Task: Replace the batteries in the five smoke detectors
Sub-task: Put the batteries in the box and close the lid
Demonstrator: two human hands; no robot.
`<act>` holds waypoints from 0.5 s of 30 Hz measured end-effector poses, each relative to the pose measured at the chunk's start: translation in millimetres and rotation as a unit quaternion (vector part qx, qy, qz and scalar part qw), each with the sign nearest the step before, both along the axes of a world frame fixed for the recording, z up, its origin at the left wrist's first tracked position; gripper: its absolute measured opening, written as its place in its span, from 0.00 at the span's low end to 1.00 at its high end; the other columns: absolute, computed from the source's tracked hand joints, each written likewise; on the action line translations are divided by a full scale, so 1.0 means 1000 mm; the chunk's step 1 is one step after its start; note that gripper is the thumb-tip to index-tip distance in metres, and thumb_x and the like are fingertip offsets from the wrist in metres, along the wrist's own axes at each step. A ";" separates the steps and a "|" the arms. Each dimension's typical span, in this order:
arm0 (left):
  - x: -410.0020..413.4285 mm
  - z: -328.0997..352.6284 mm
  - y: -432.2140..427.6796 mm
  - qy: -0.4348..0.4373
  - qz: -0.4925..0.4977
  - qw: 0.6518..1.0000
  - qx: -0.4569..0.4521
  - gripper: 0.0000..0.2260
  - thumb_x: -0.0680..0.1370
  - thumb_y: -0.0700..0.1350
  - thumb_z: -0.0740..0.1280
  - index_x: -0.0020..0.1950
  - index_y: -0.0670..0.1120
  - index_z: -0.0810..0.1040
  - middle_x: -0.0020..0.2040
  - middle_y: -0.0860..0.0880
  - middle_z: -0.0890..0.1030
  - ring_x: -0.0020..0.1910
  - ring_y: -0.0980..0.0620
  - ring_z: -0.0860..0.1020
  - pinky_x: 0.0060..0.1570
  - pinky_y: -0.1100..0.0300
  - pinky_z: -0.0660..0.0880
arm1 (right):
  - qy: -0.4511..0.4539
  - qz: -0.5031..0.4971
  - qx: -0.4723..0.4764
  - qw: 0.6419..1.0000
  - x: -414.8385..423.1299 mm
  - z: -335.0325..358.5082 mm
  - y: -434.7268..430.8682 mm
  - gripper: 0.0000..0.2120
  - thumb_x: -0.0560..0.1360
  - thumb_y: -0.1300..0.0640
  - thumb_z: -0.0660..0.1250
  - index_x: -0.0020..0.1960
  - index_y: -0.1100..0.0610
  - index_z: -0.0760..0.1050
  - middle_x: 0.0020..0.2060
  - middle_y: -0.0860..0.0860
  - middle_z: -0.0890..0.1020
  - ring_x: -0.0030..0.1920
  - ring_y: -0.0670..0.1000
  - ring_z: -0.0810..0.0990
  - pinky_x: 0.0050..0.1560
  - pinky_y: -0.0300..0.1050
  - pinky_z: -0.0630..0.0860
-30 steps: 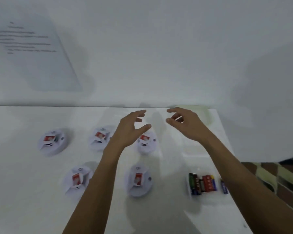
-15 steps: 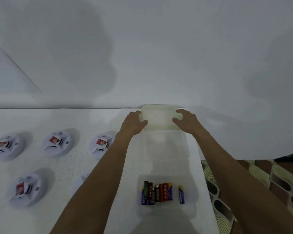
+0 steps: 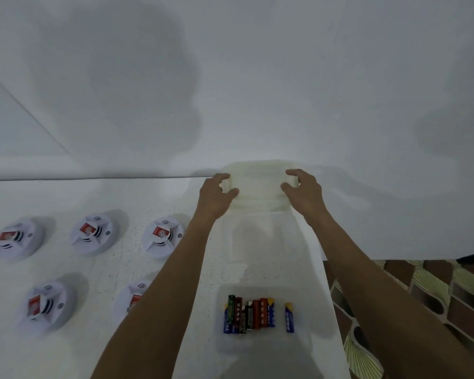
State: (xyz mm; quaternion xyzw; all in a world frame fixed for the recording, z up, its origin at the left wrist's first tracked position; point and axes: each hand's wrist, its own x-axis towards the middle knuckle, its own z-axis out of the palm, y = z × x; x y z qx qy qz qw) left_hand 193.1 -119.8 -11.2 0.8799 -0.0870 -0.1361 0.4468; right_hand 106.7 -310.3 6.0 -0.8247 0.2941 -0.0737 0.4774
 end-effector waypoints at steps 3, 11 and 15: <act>-0.008 0.018 0.006 -0.034 -0.005 0.999 -0.036 0.20 0.76 0.49 0.70 0.67 0.51 0.72 0.65 0.48 0.72 0.54 0.53 0.74 0.51 0.61 0.70 | -0.044 -0.019 -0.005 0.999 -0.010 0.017 0.003 0.19 0.77 0.58 0.66 0.67 0.51 0.74 0.67 0.49 0.74 0.68 0.50 0.71 0.69 0.46 0.67; -0.075 0.050 0.048 -0.068 -0.022 0.996 -0.055 0.23 0.76 0.54 0.68 0.69 0.55 0.68 0.61 0.54 0.74 0.52 0.57 0.76 0.42 0.70 0.69 | -0.083 0.006 -0.009 0.997 -0.084 0.043 0.025 0.16 0.76 0.52 0.68 0.64 0.44 0.76 0.59 0.46 0.76 0.52 0.48 0.76 0.55 0.43 0.74; -0.124 0.046 0.071 -0.046 -0.023 0.997 -0.058 0.23 0.75 0.53 0.69 0.69 0.55 0.68 0.61 0.53 0.74 0.52 0.58 0.76 0.43 0.66 0.74 | -0.081 0.026 -0.006 0.996 -0.139 0.035 0.046 0.16 0.76 0.52 0.69 0.63 0.43 0.75 0.58 0.44 0.75 0.53 0.46 0.76 0.54 0.41 0.75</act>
